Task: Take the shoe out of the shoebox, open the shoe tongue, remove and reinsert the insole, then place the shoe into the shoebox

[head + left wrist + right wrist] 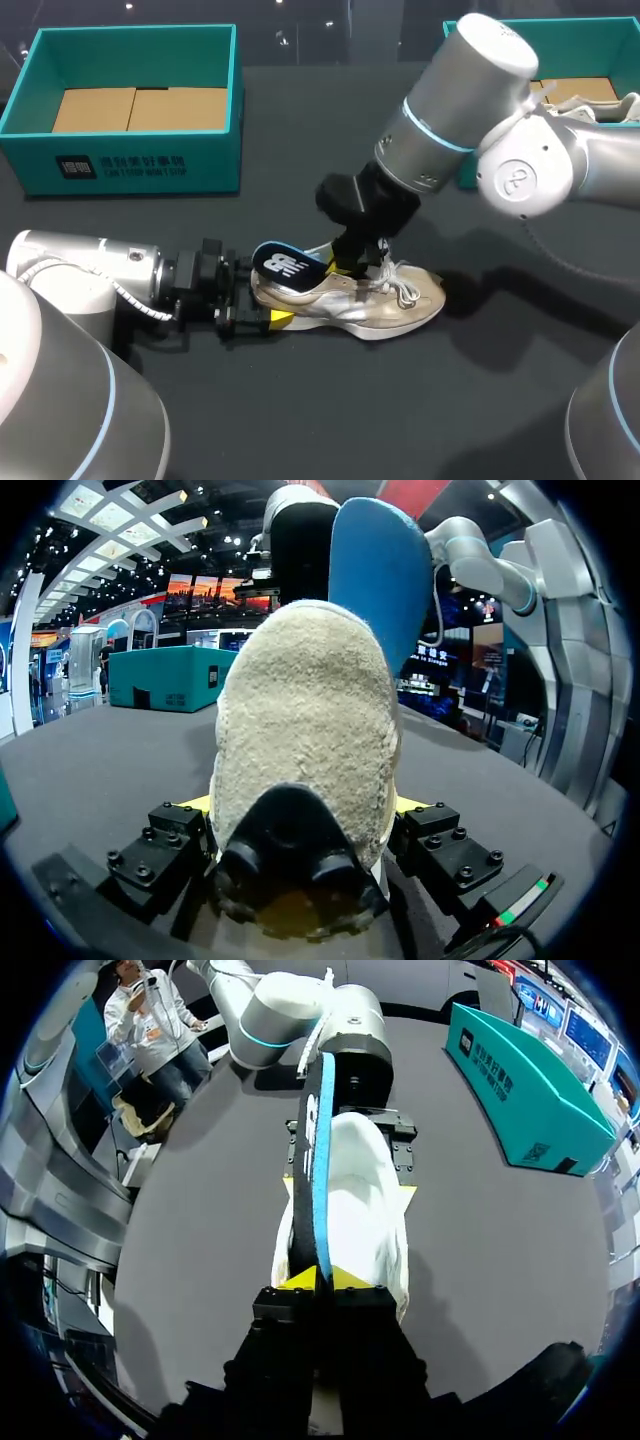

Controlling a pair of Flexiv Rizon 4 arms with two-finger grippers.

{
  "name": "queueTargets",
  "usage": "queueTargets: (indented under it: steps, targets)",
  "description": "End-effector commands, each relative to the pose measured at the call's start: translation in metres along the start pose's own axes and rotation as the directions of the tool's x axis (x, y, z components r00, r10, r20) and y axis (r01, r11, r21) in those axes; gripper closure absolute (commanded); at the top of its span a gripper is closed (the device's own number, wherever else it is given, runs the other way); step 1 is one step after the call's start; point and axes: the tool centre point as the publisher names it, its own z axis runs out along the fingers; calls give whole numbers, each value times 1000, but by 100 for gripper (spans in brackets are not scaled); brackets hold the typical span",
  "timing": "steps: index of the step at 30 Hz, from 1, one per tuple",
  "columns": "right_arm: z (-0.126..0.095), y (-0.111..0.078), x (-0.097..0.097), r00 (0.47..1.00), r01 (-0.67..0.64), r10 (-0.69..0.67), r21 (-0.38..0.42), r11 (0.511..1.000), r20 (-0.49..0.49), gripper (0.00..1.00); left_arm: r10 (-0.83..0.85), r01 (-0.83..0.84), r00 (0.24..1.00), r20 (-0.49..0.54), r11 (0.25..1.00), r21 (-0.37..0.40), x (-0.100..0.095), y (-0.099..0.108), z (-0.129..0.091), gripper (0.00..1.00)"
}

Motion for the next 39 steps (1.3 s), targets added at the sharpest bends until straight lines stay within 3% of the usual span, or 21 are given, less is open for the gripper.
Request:
queueTargets:
  steps: [1, 10, 11, 13, 15, 22, 25, 27, 29, 34, 36, 39]
  targets:
    - [9, 16, -8, 1000, 7, -7, 36, 999, -22, 100, -1, 1, 1000, 3, 1000, 0, 2, 4, 0, 100]
    - [8, 25, -7, 999, -8, 9, 18, 1000, -49, 100, -1, 1, 1000, 3, 1000, 0, 2, 4, 0, 100]
    - [8, 26, -7, 998, -15, 16, 19, 1000, -56, 96, -1, 1, 1000, 3, 1000, 0, 2, 4, 0, 100]
    - [7, 27, -8, 997, -30, 31, 16, 999, -64, 77, -1, 1, 1000, 3, 1000, 0, 2, 4, 0, 100]
    - [5, 28, -9, 997, -46, 47, 11, 999, -69, 65, -1, 1, 1000, 3, 1000, 0, 2, 4, 0, 100]
    - [-1, 27, -12, 987, -119, 115, -27, 993, -113, 55, -1, 1, 1000, 3, 1000, 0, 2, 4, 0, 100]
    - [-3, 29, -14, 981, -141, 134, -39, 989, -137, 41, -1, 1, 1000, 3, 1000, 0, 2, 4, 0, 100]
    - [-4, 31, -16, 975, -159, 149, -51, 986, -162, 42, -1, 1, 1000, 3, 1000, 0, 2, 4, 0, 100]
    - [-4, 32, -18, 970, -171, 157, -67, 983, -184, 50, -1, 1, 1000, 3, 1000, 0, 2, 4, 0, 100]
    - [-1, 37, -22, 954, -216, 190, -94, 972, -230, 51, -1, 1, 1000, 3, 1000, 0, 2, 4, 0, 100]
    - [-1, 39, -23, 946, -238, 206, -108, 965, -249, 50, -1, 1, 1000, 3, 1000, 0, 2, 4, 0, 100]
    - [0, 41, -23, 937, -260, 220, -122, 958, -270, 40, -1, 1, 1000, 3, 1000, 0, 2, 4, 0, 100]
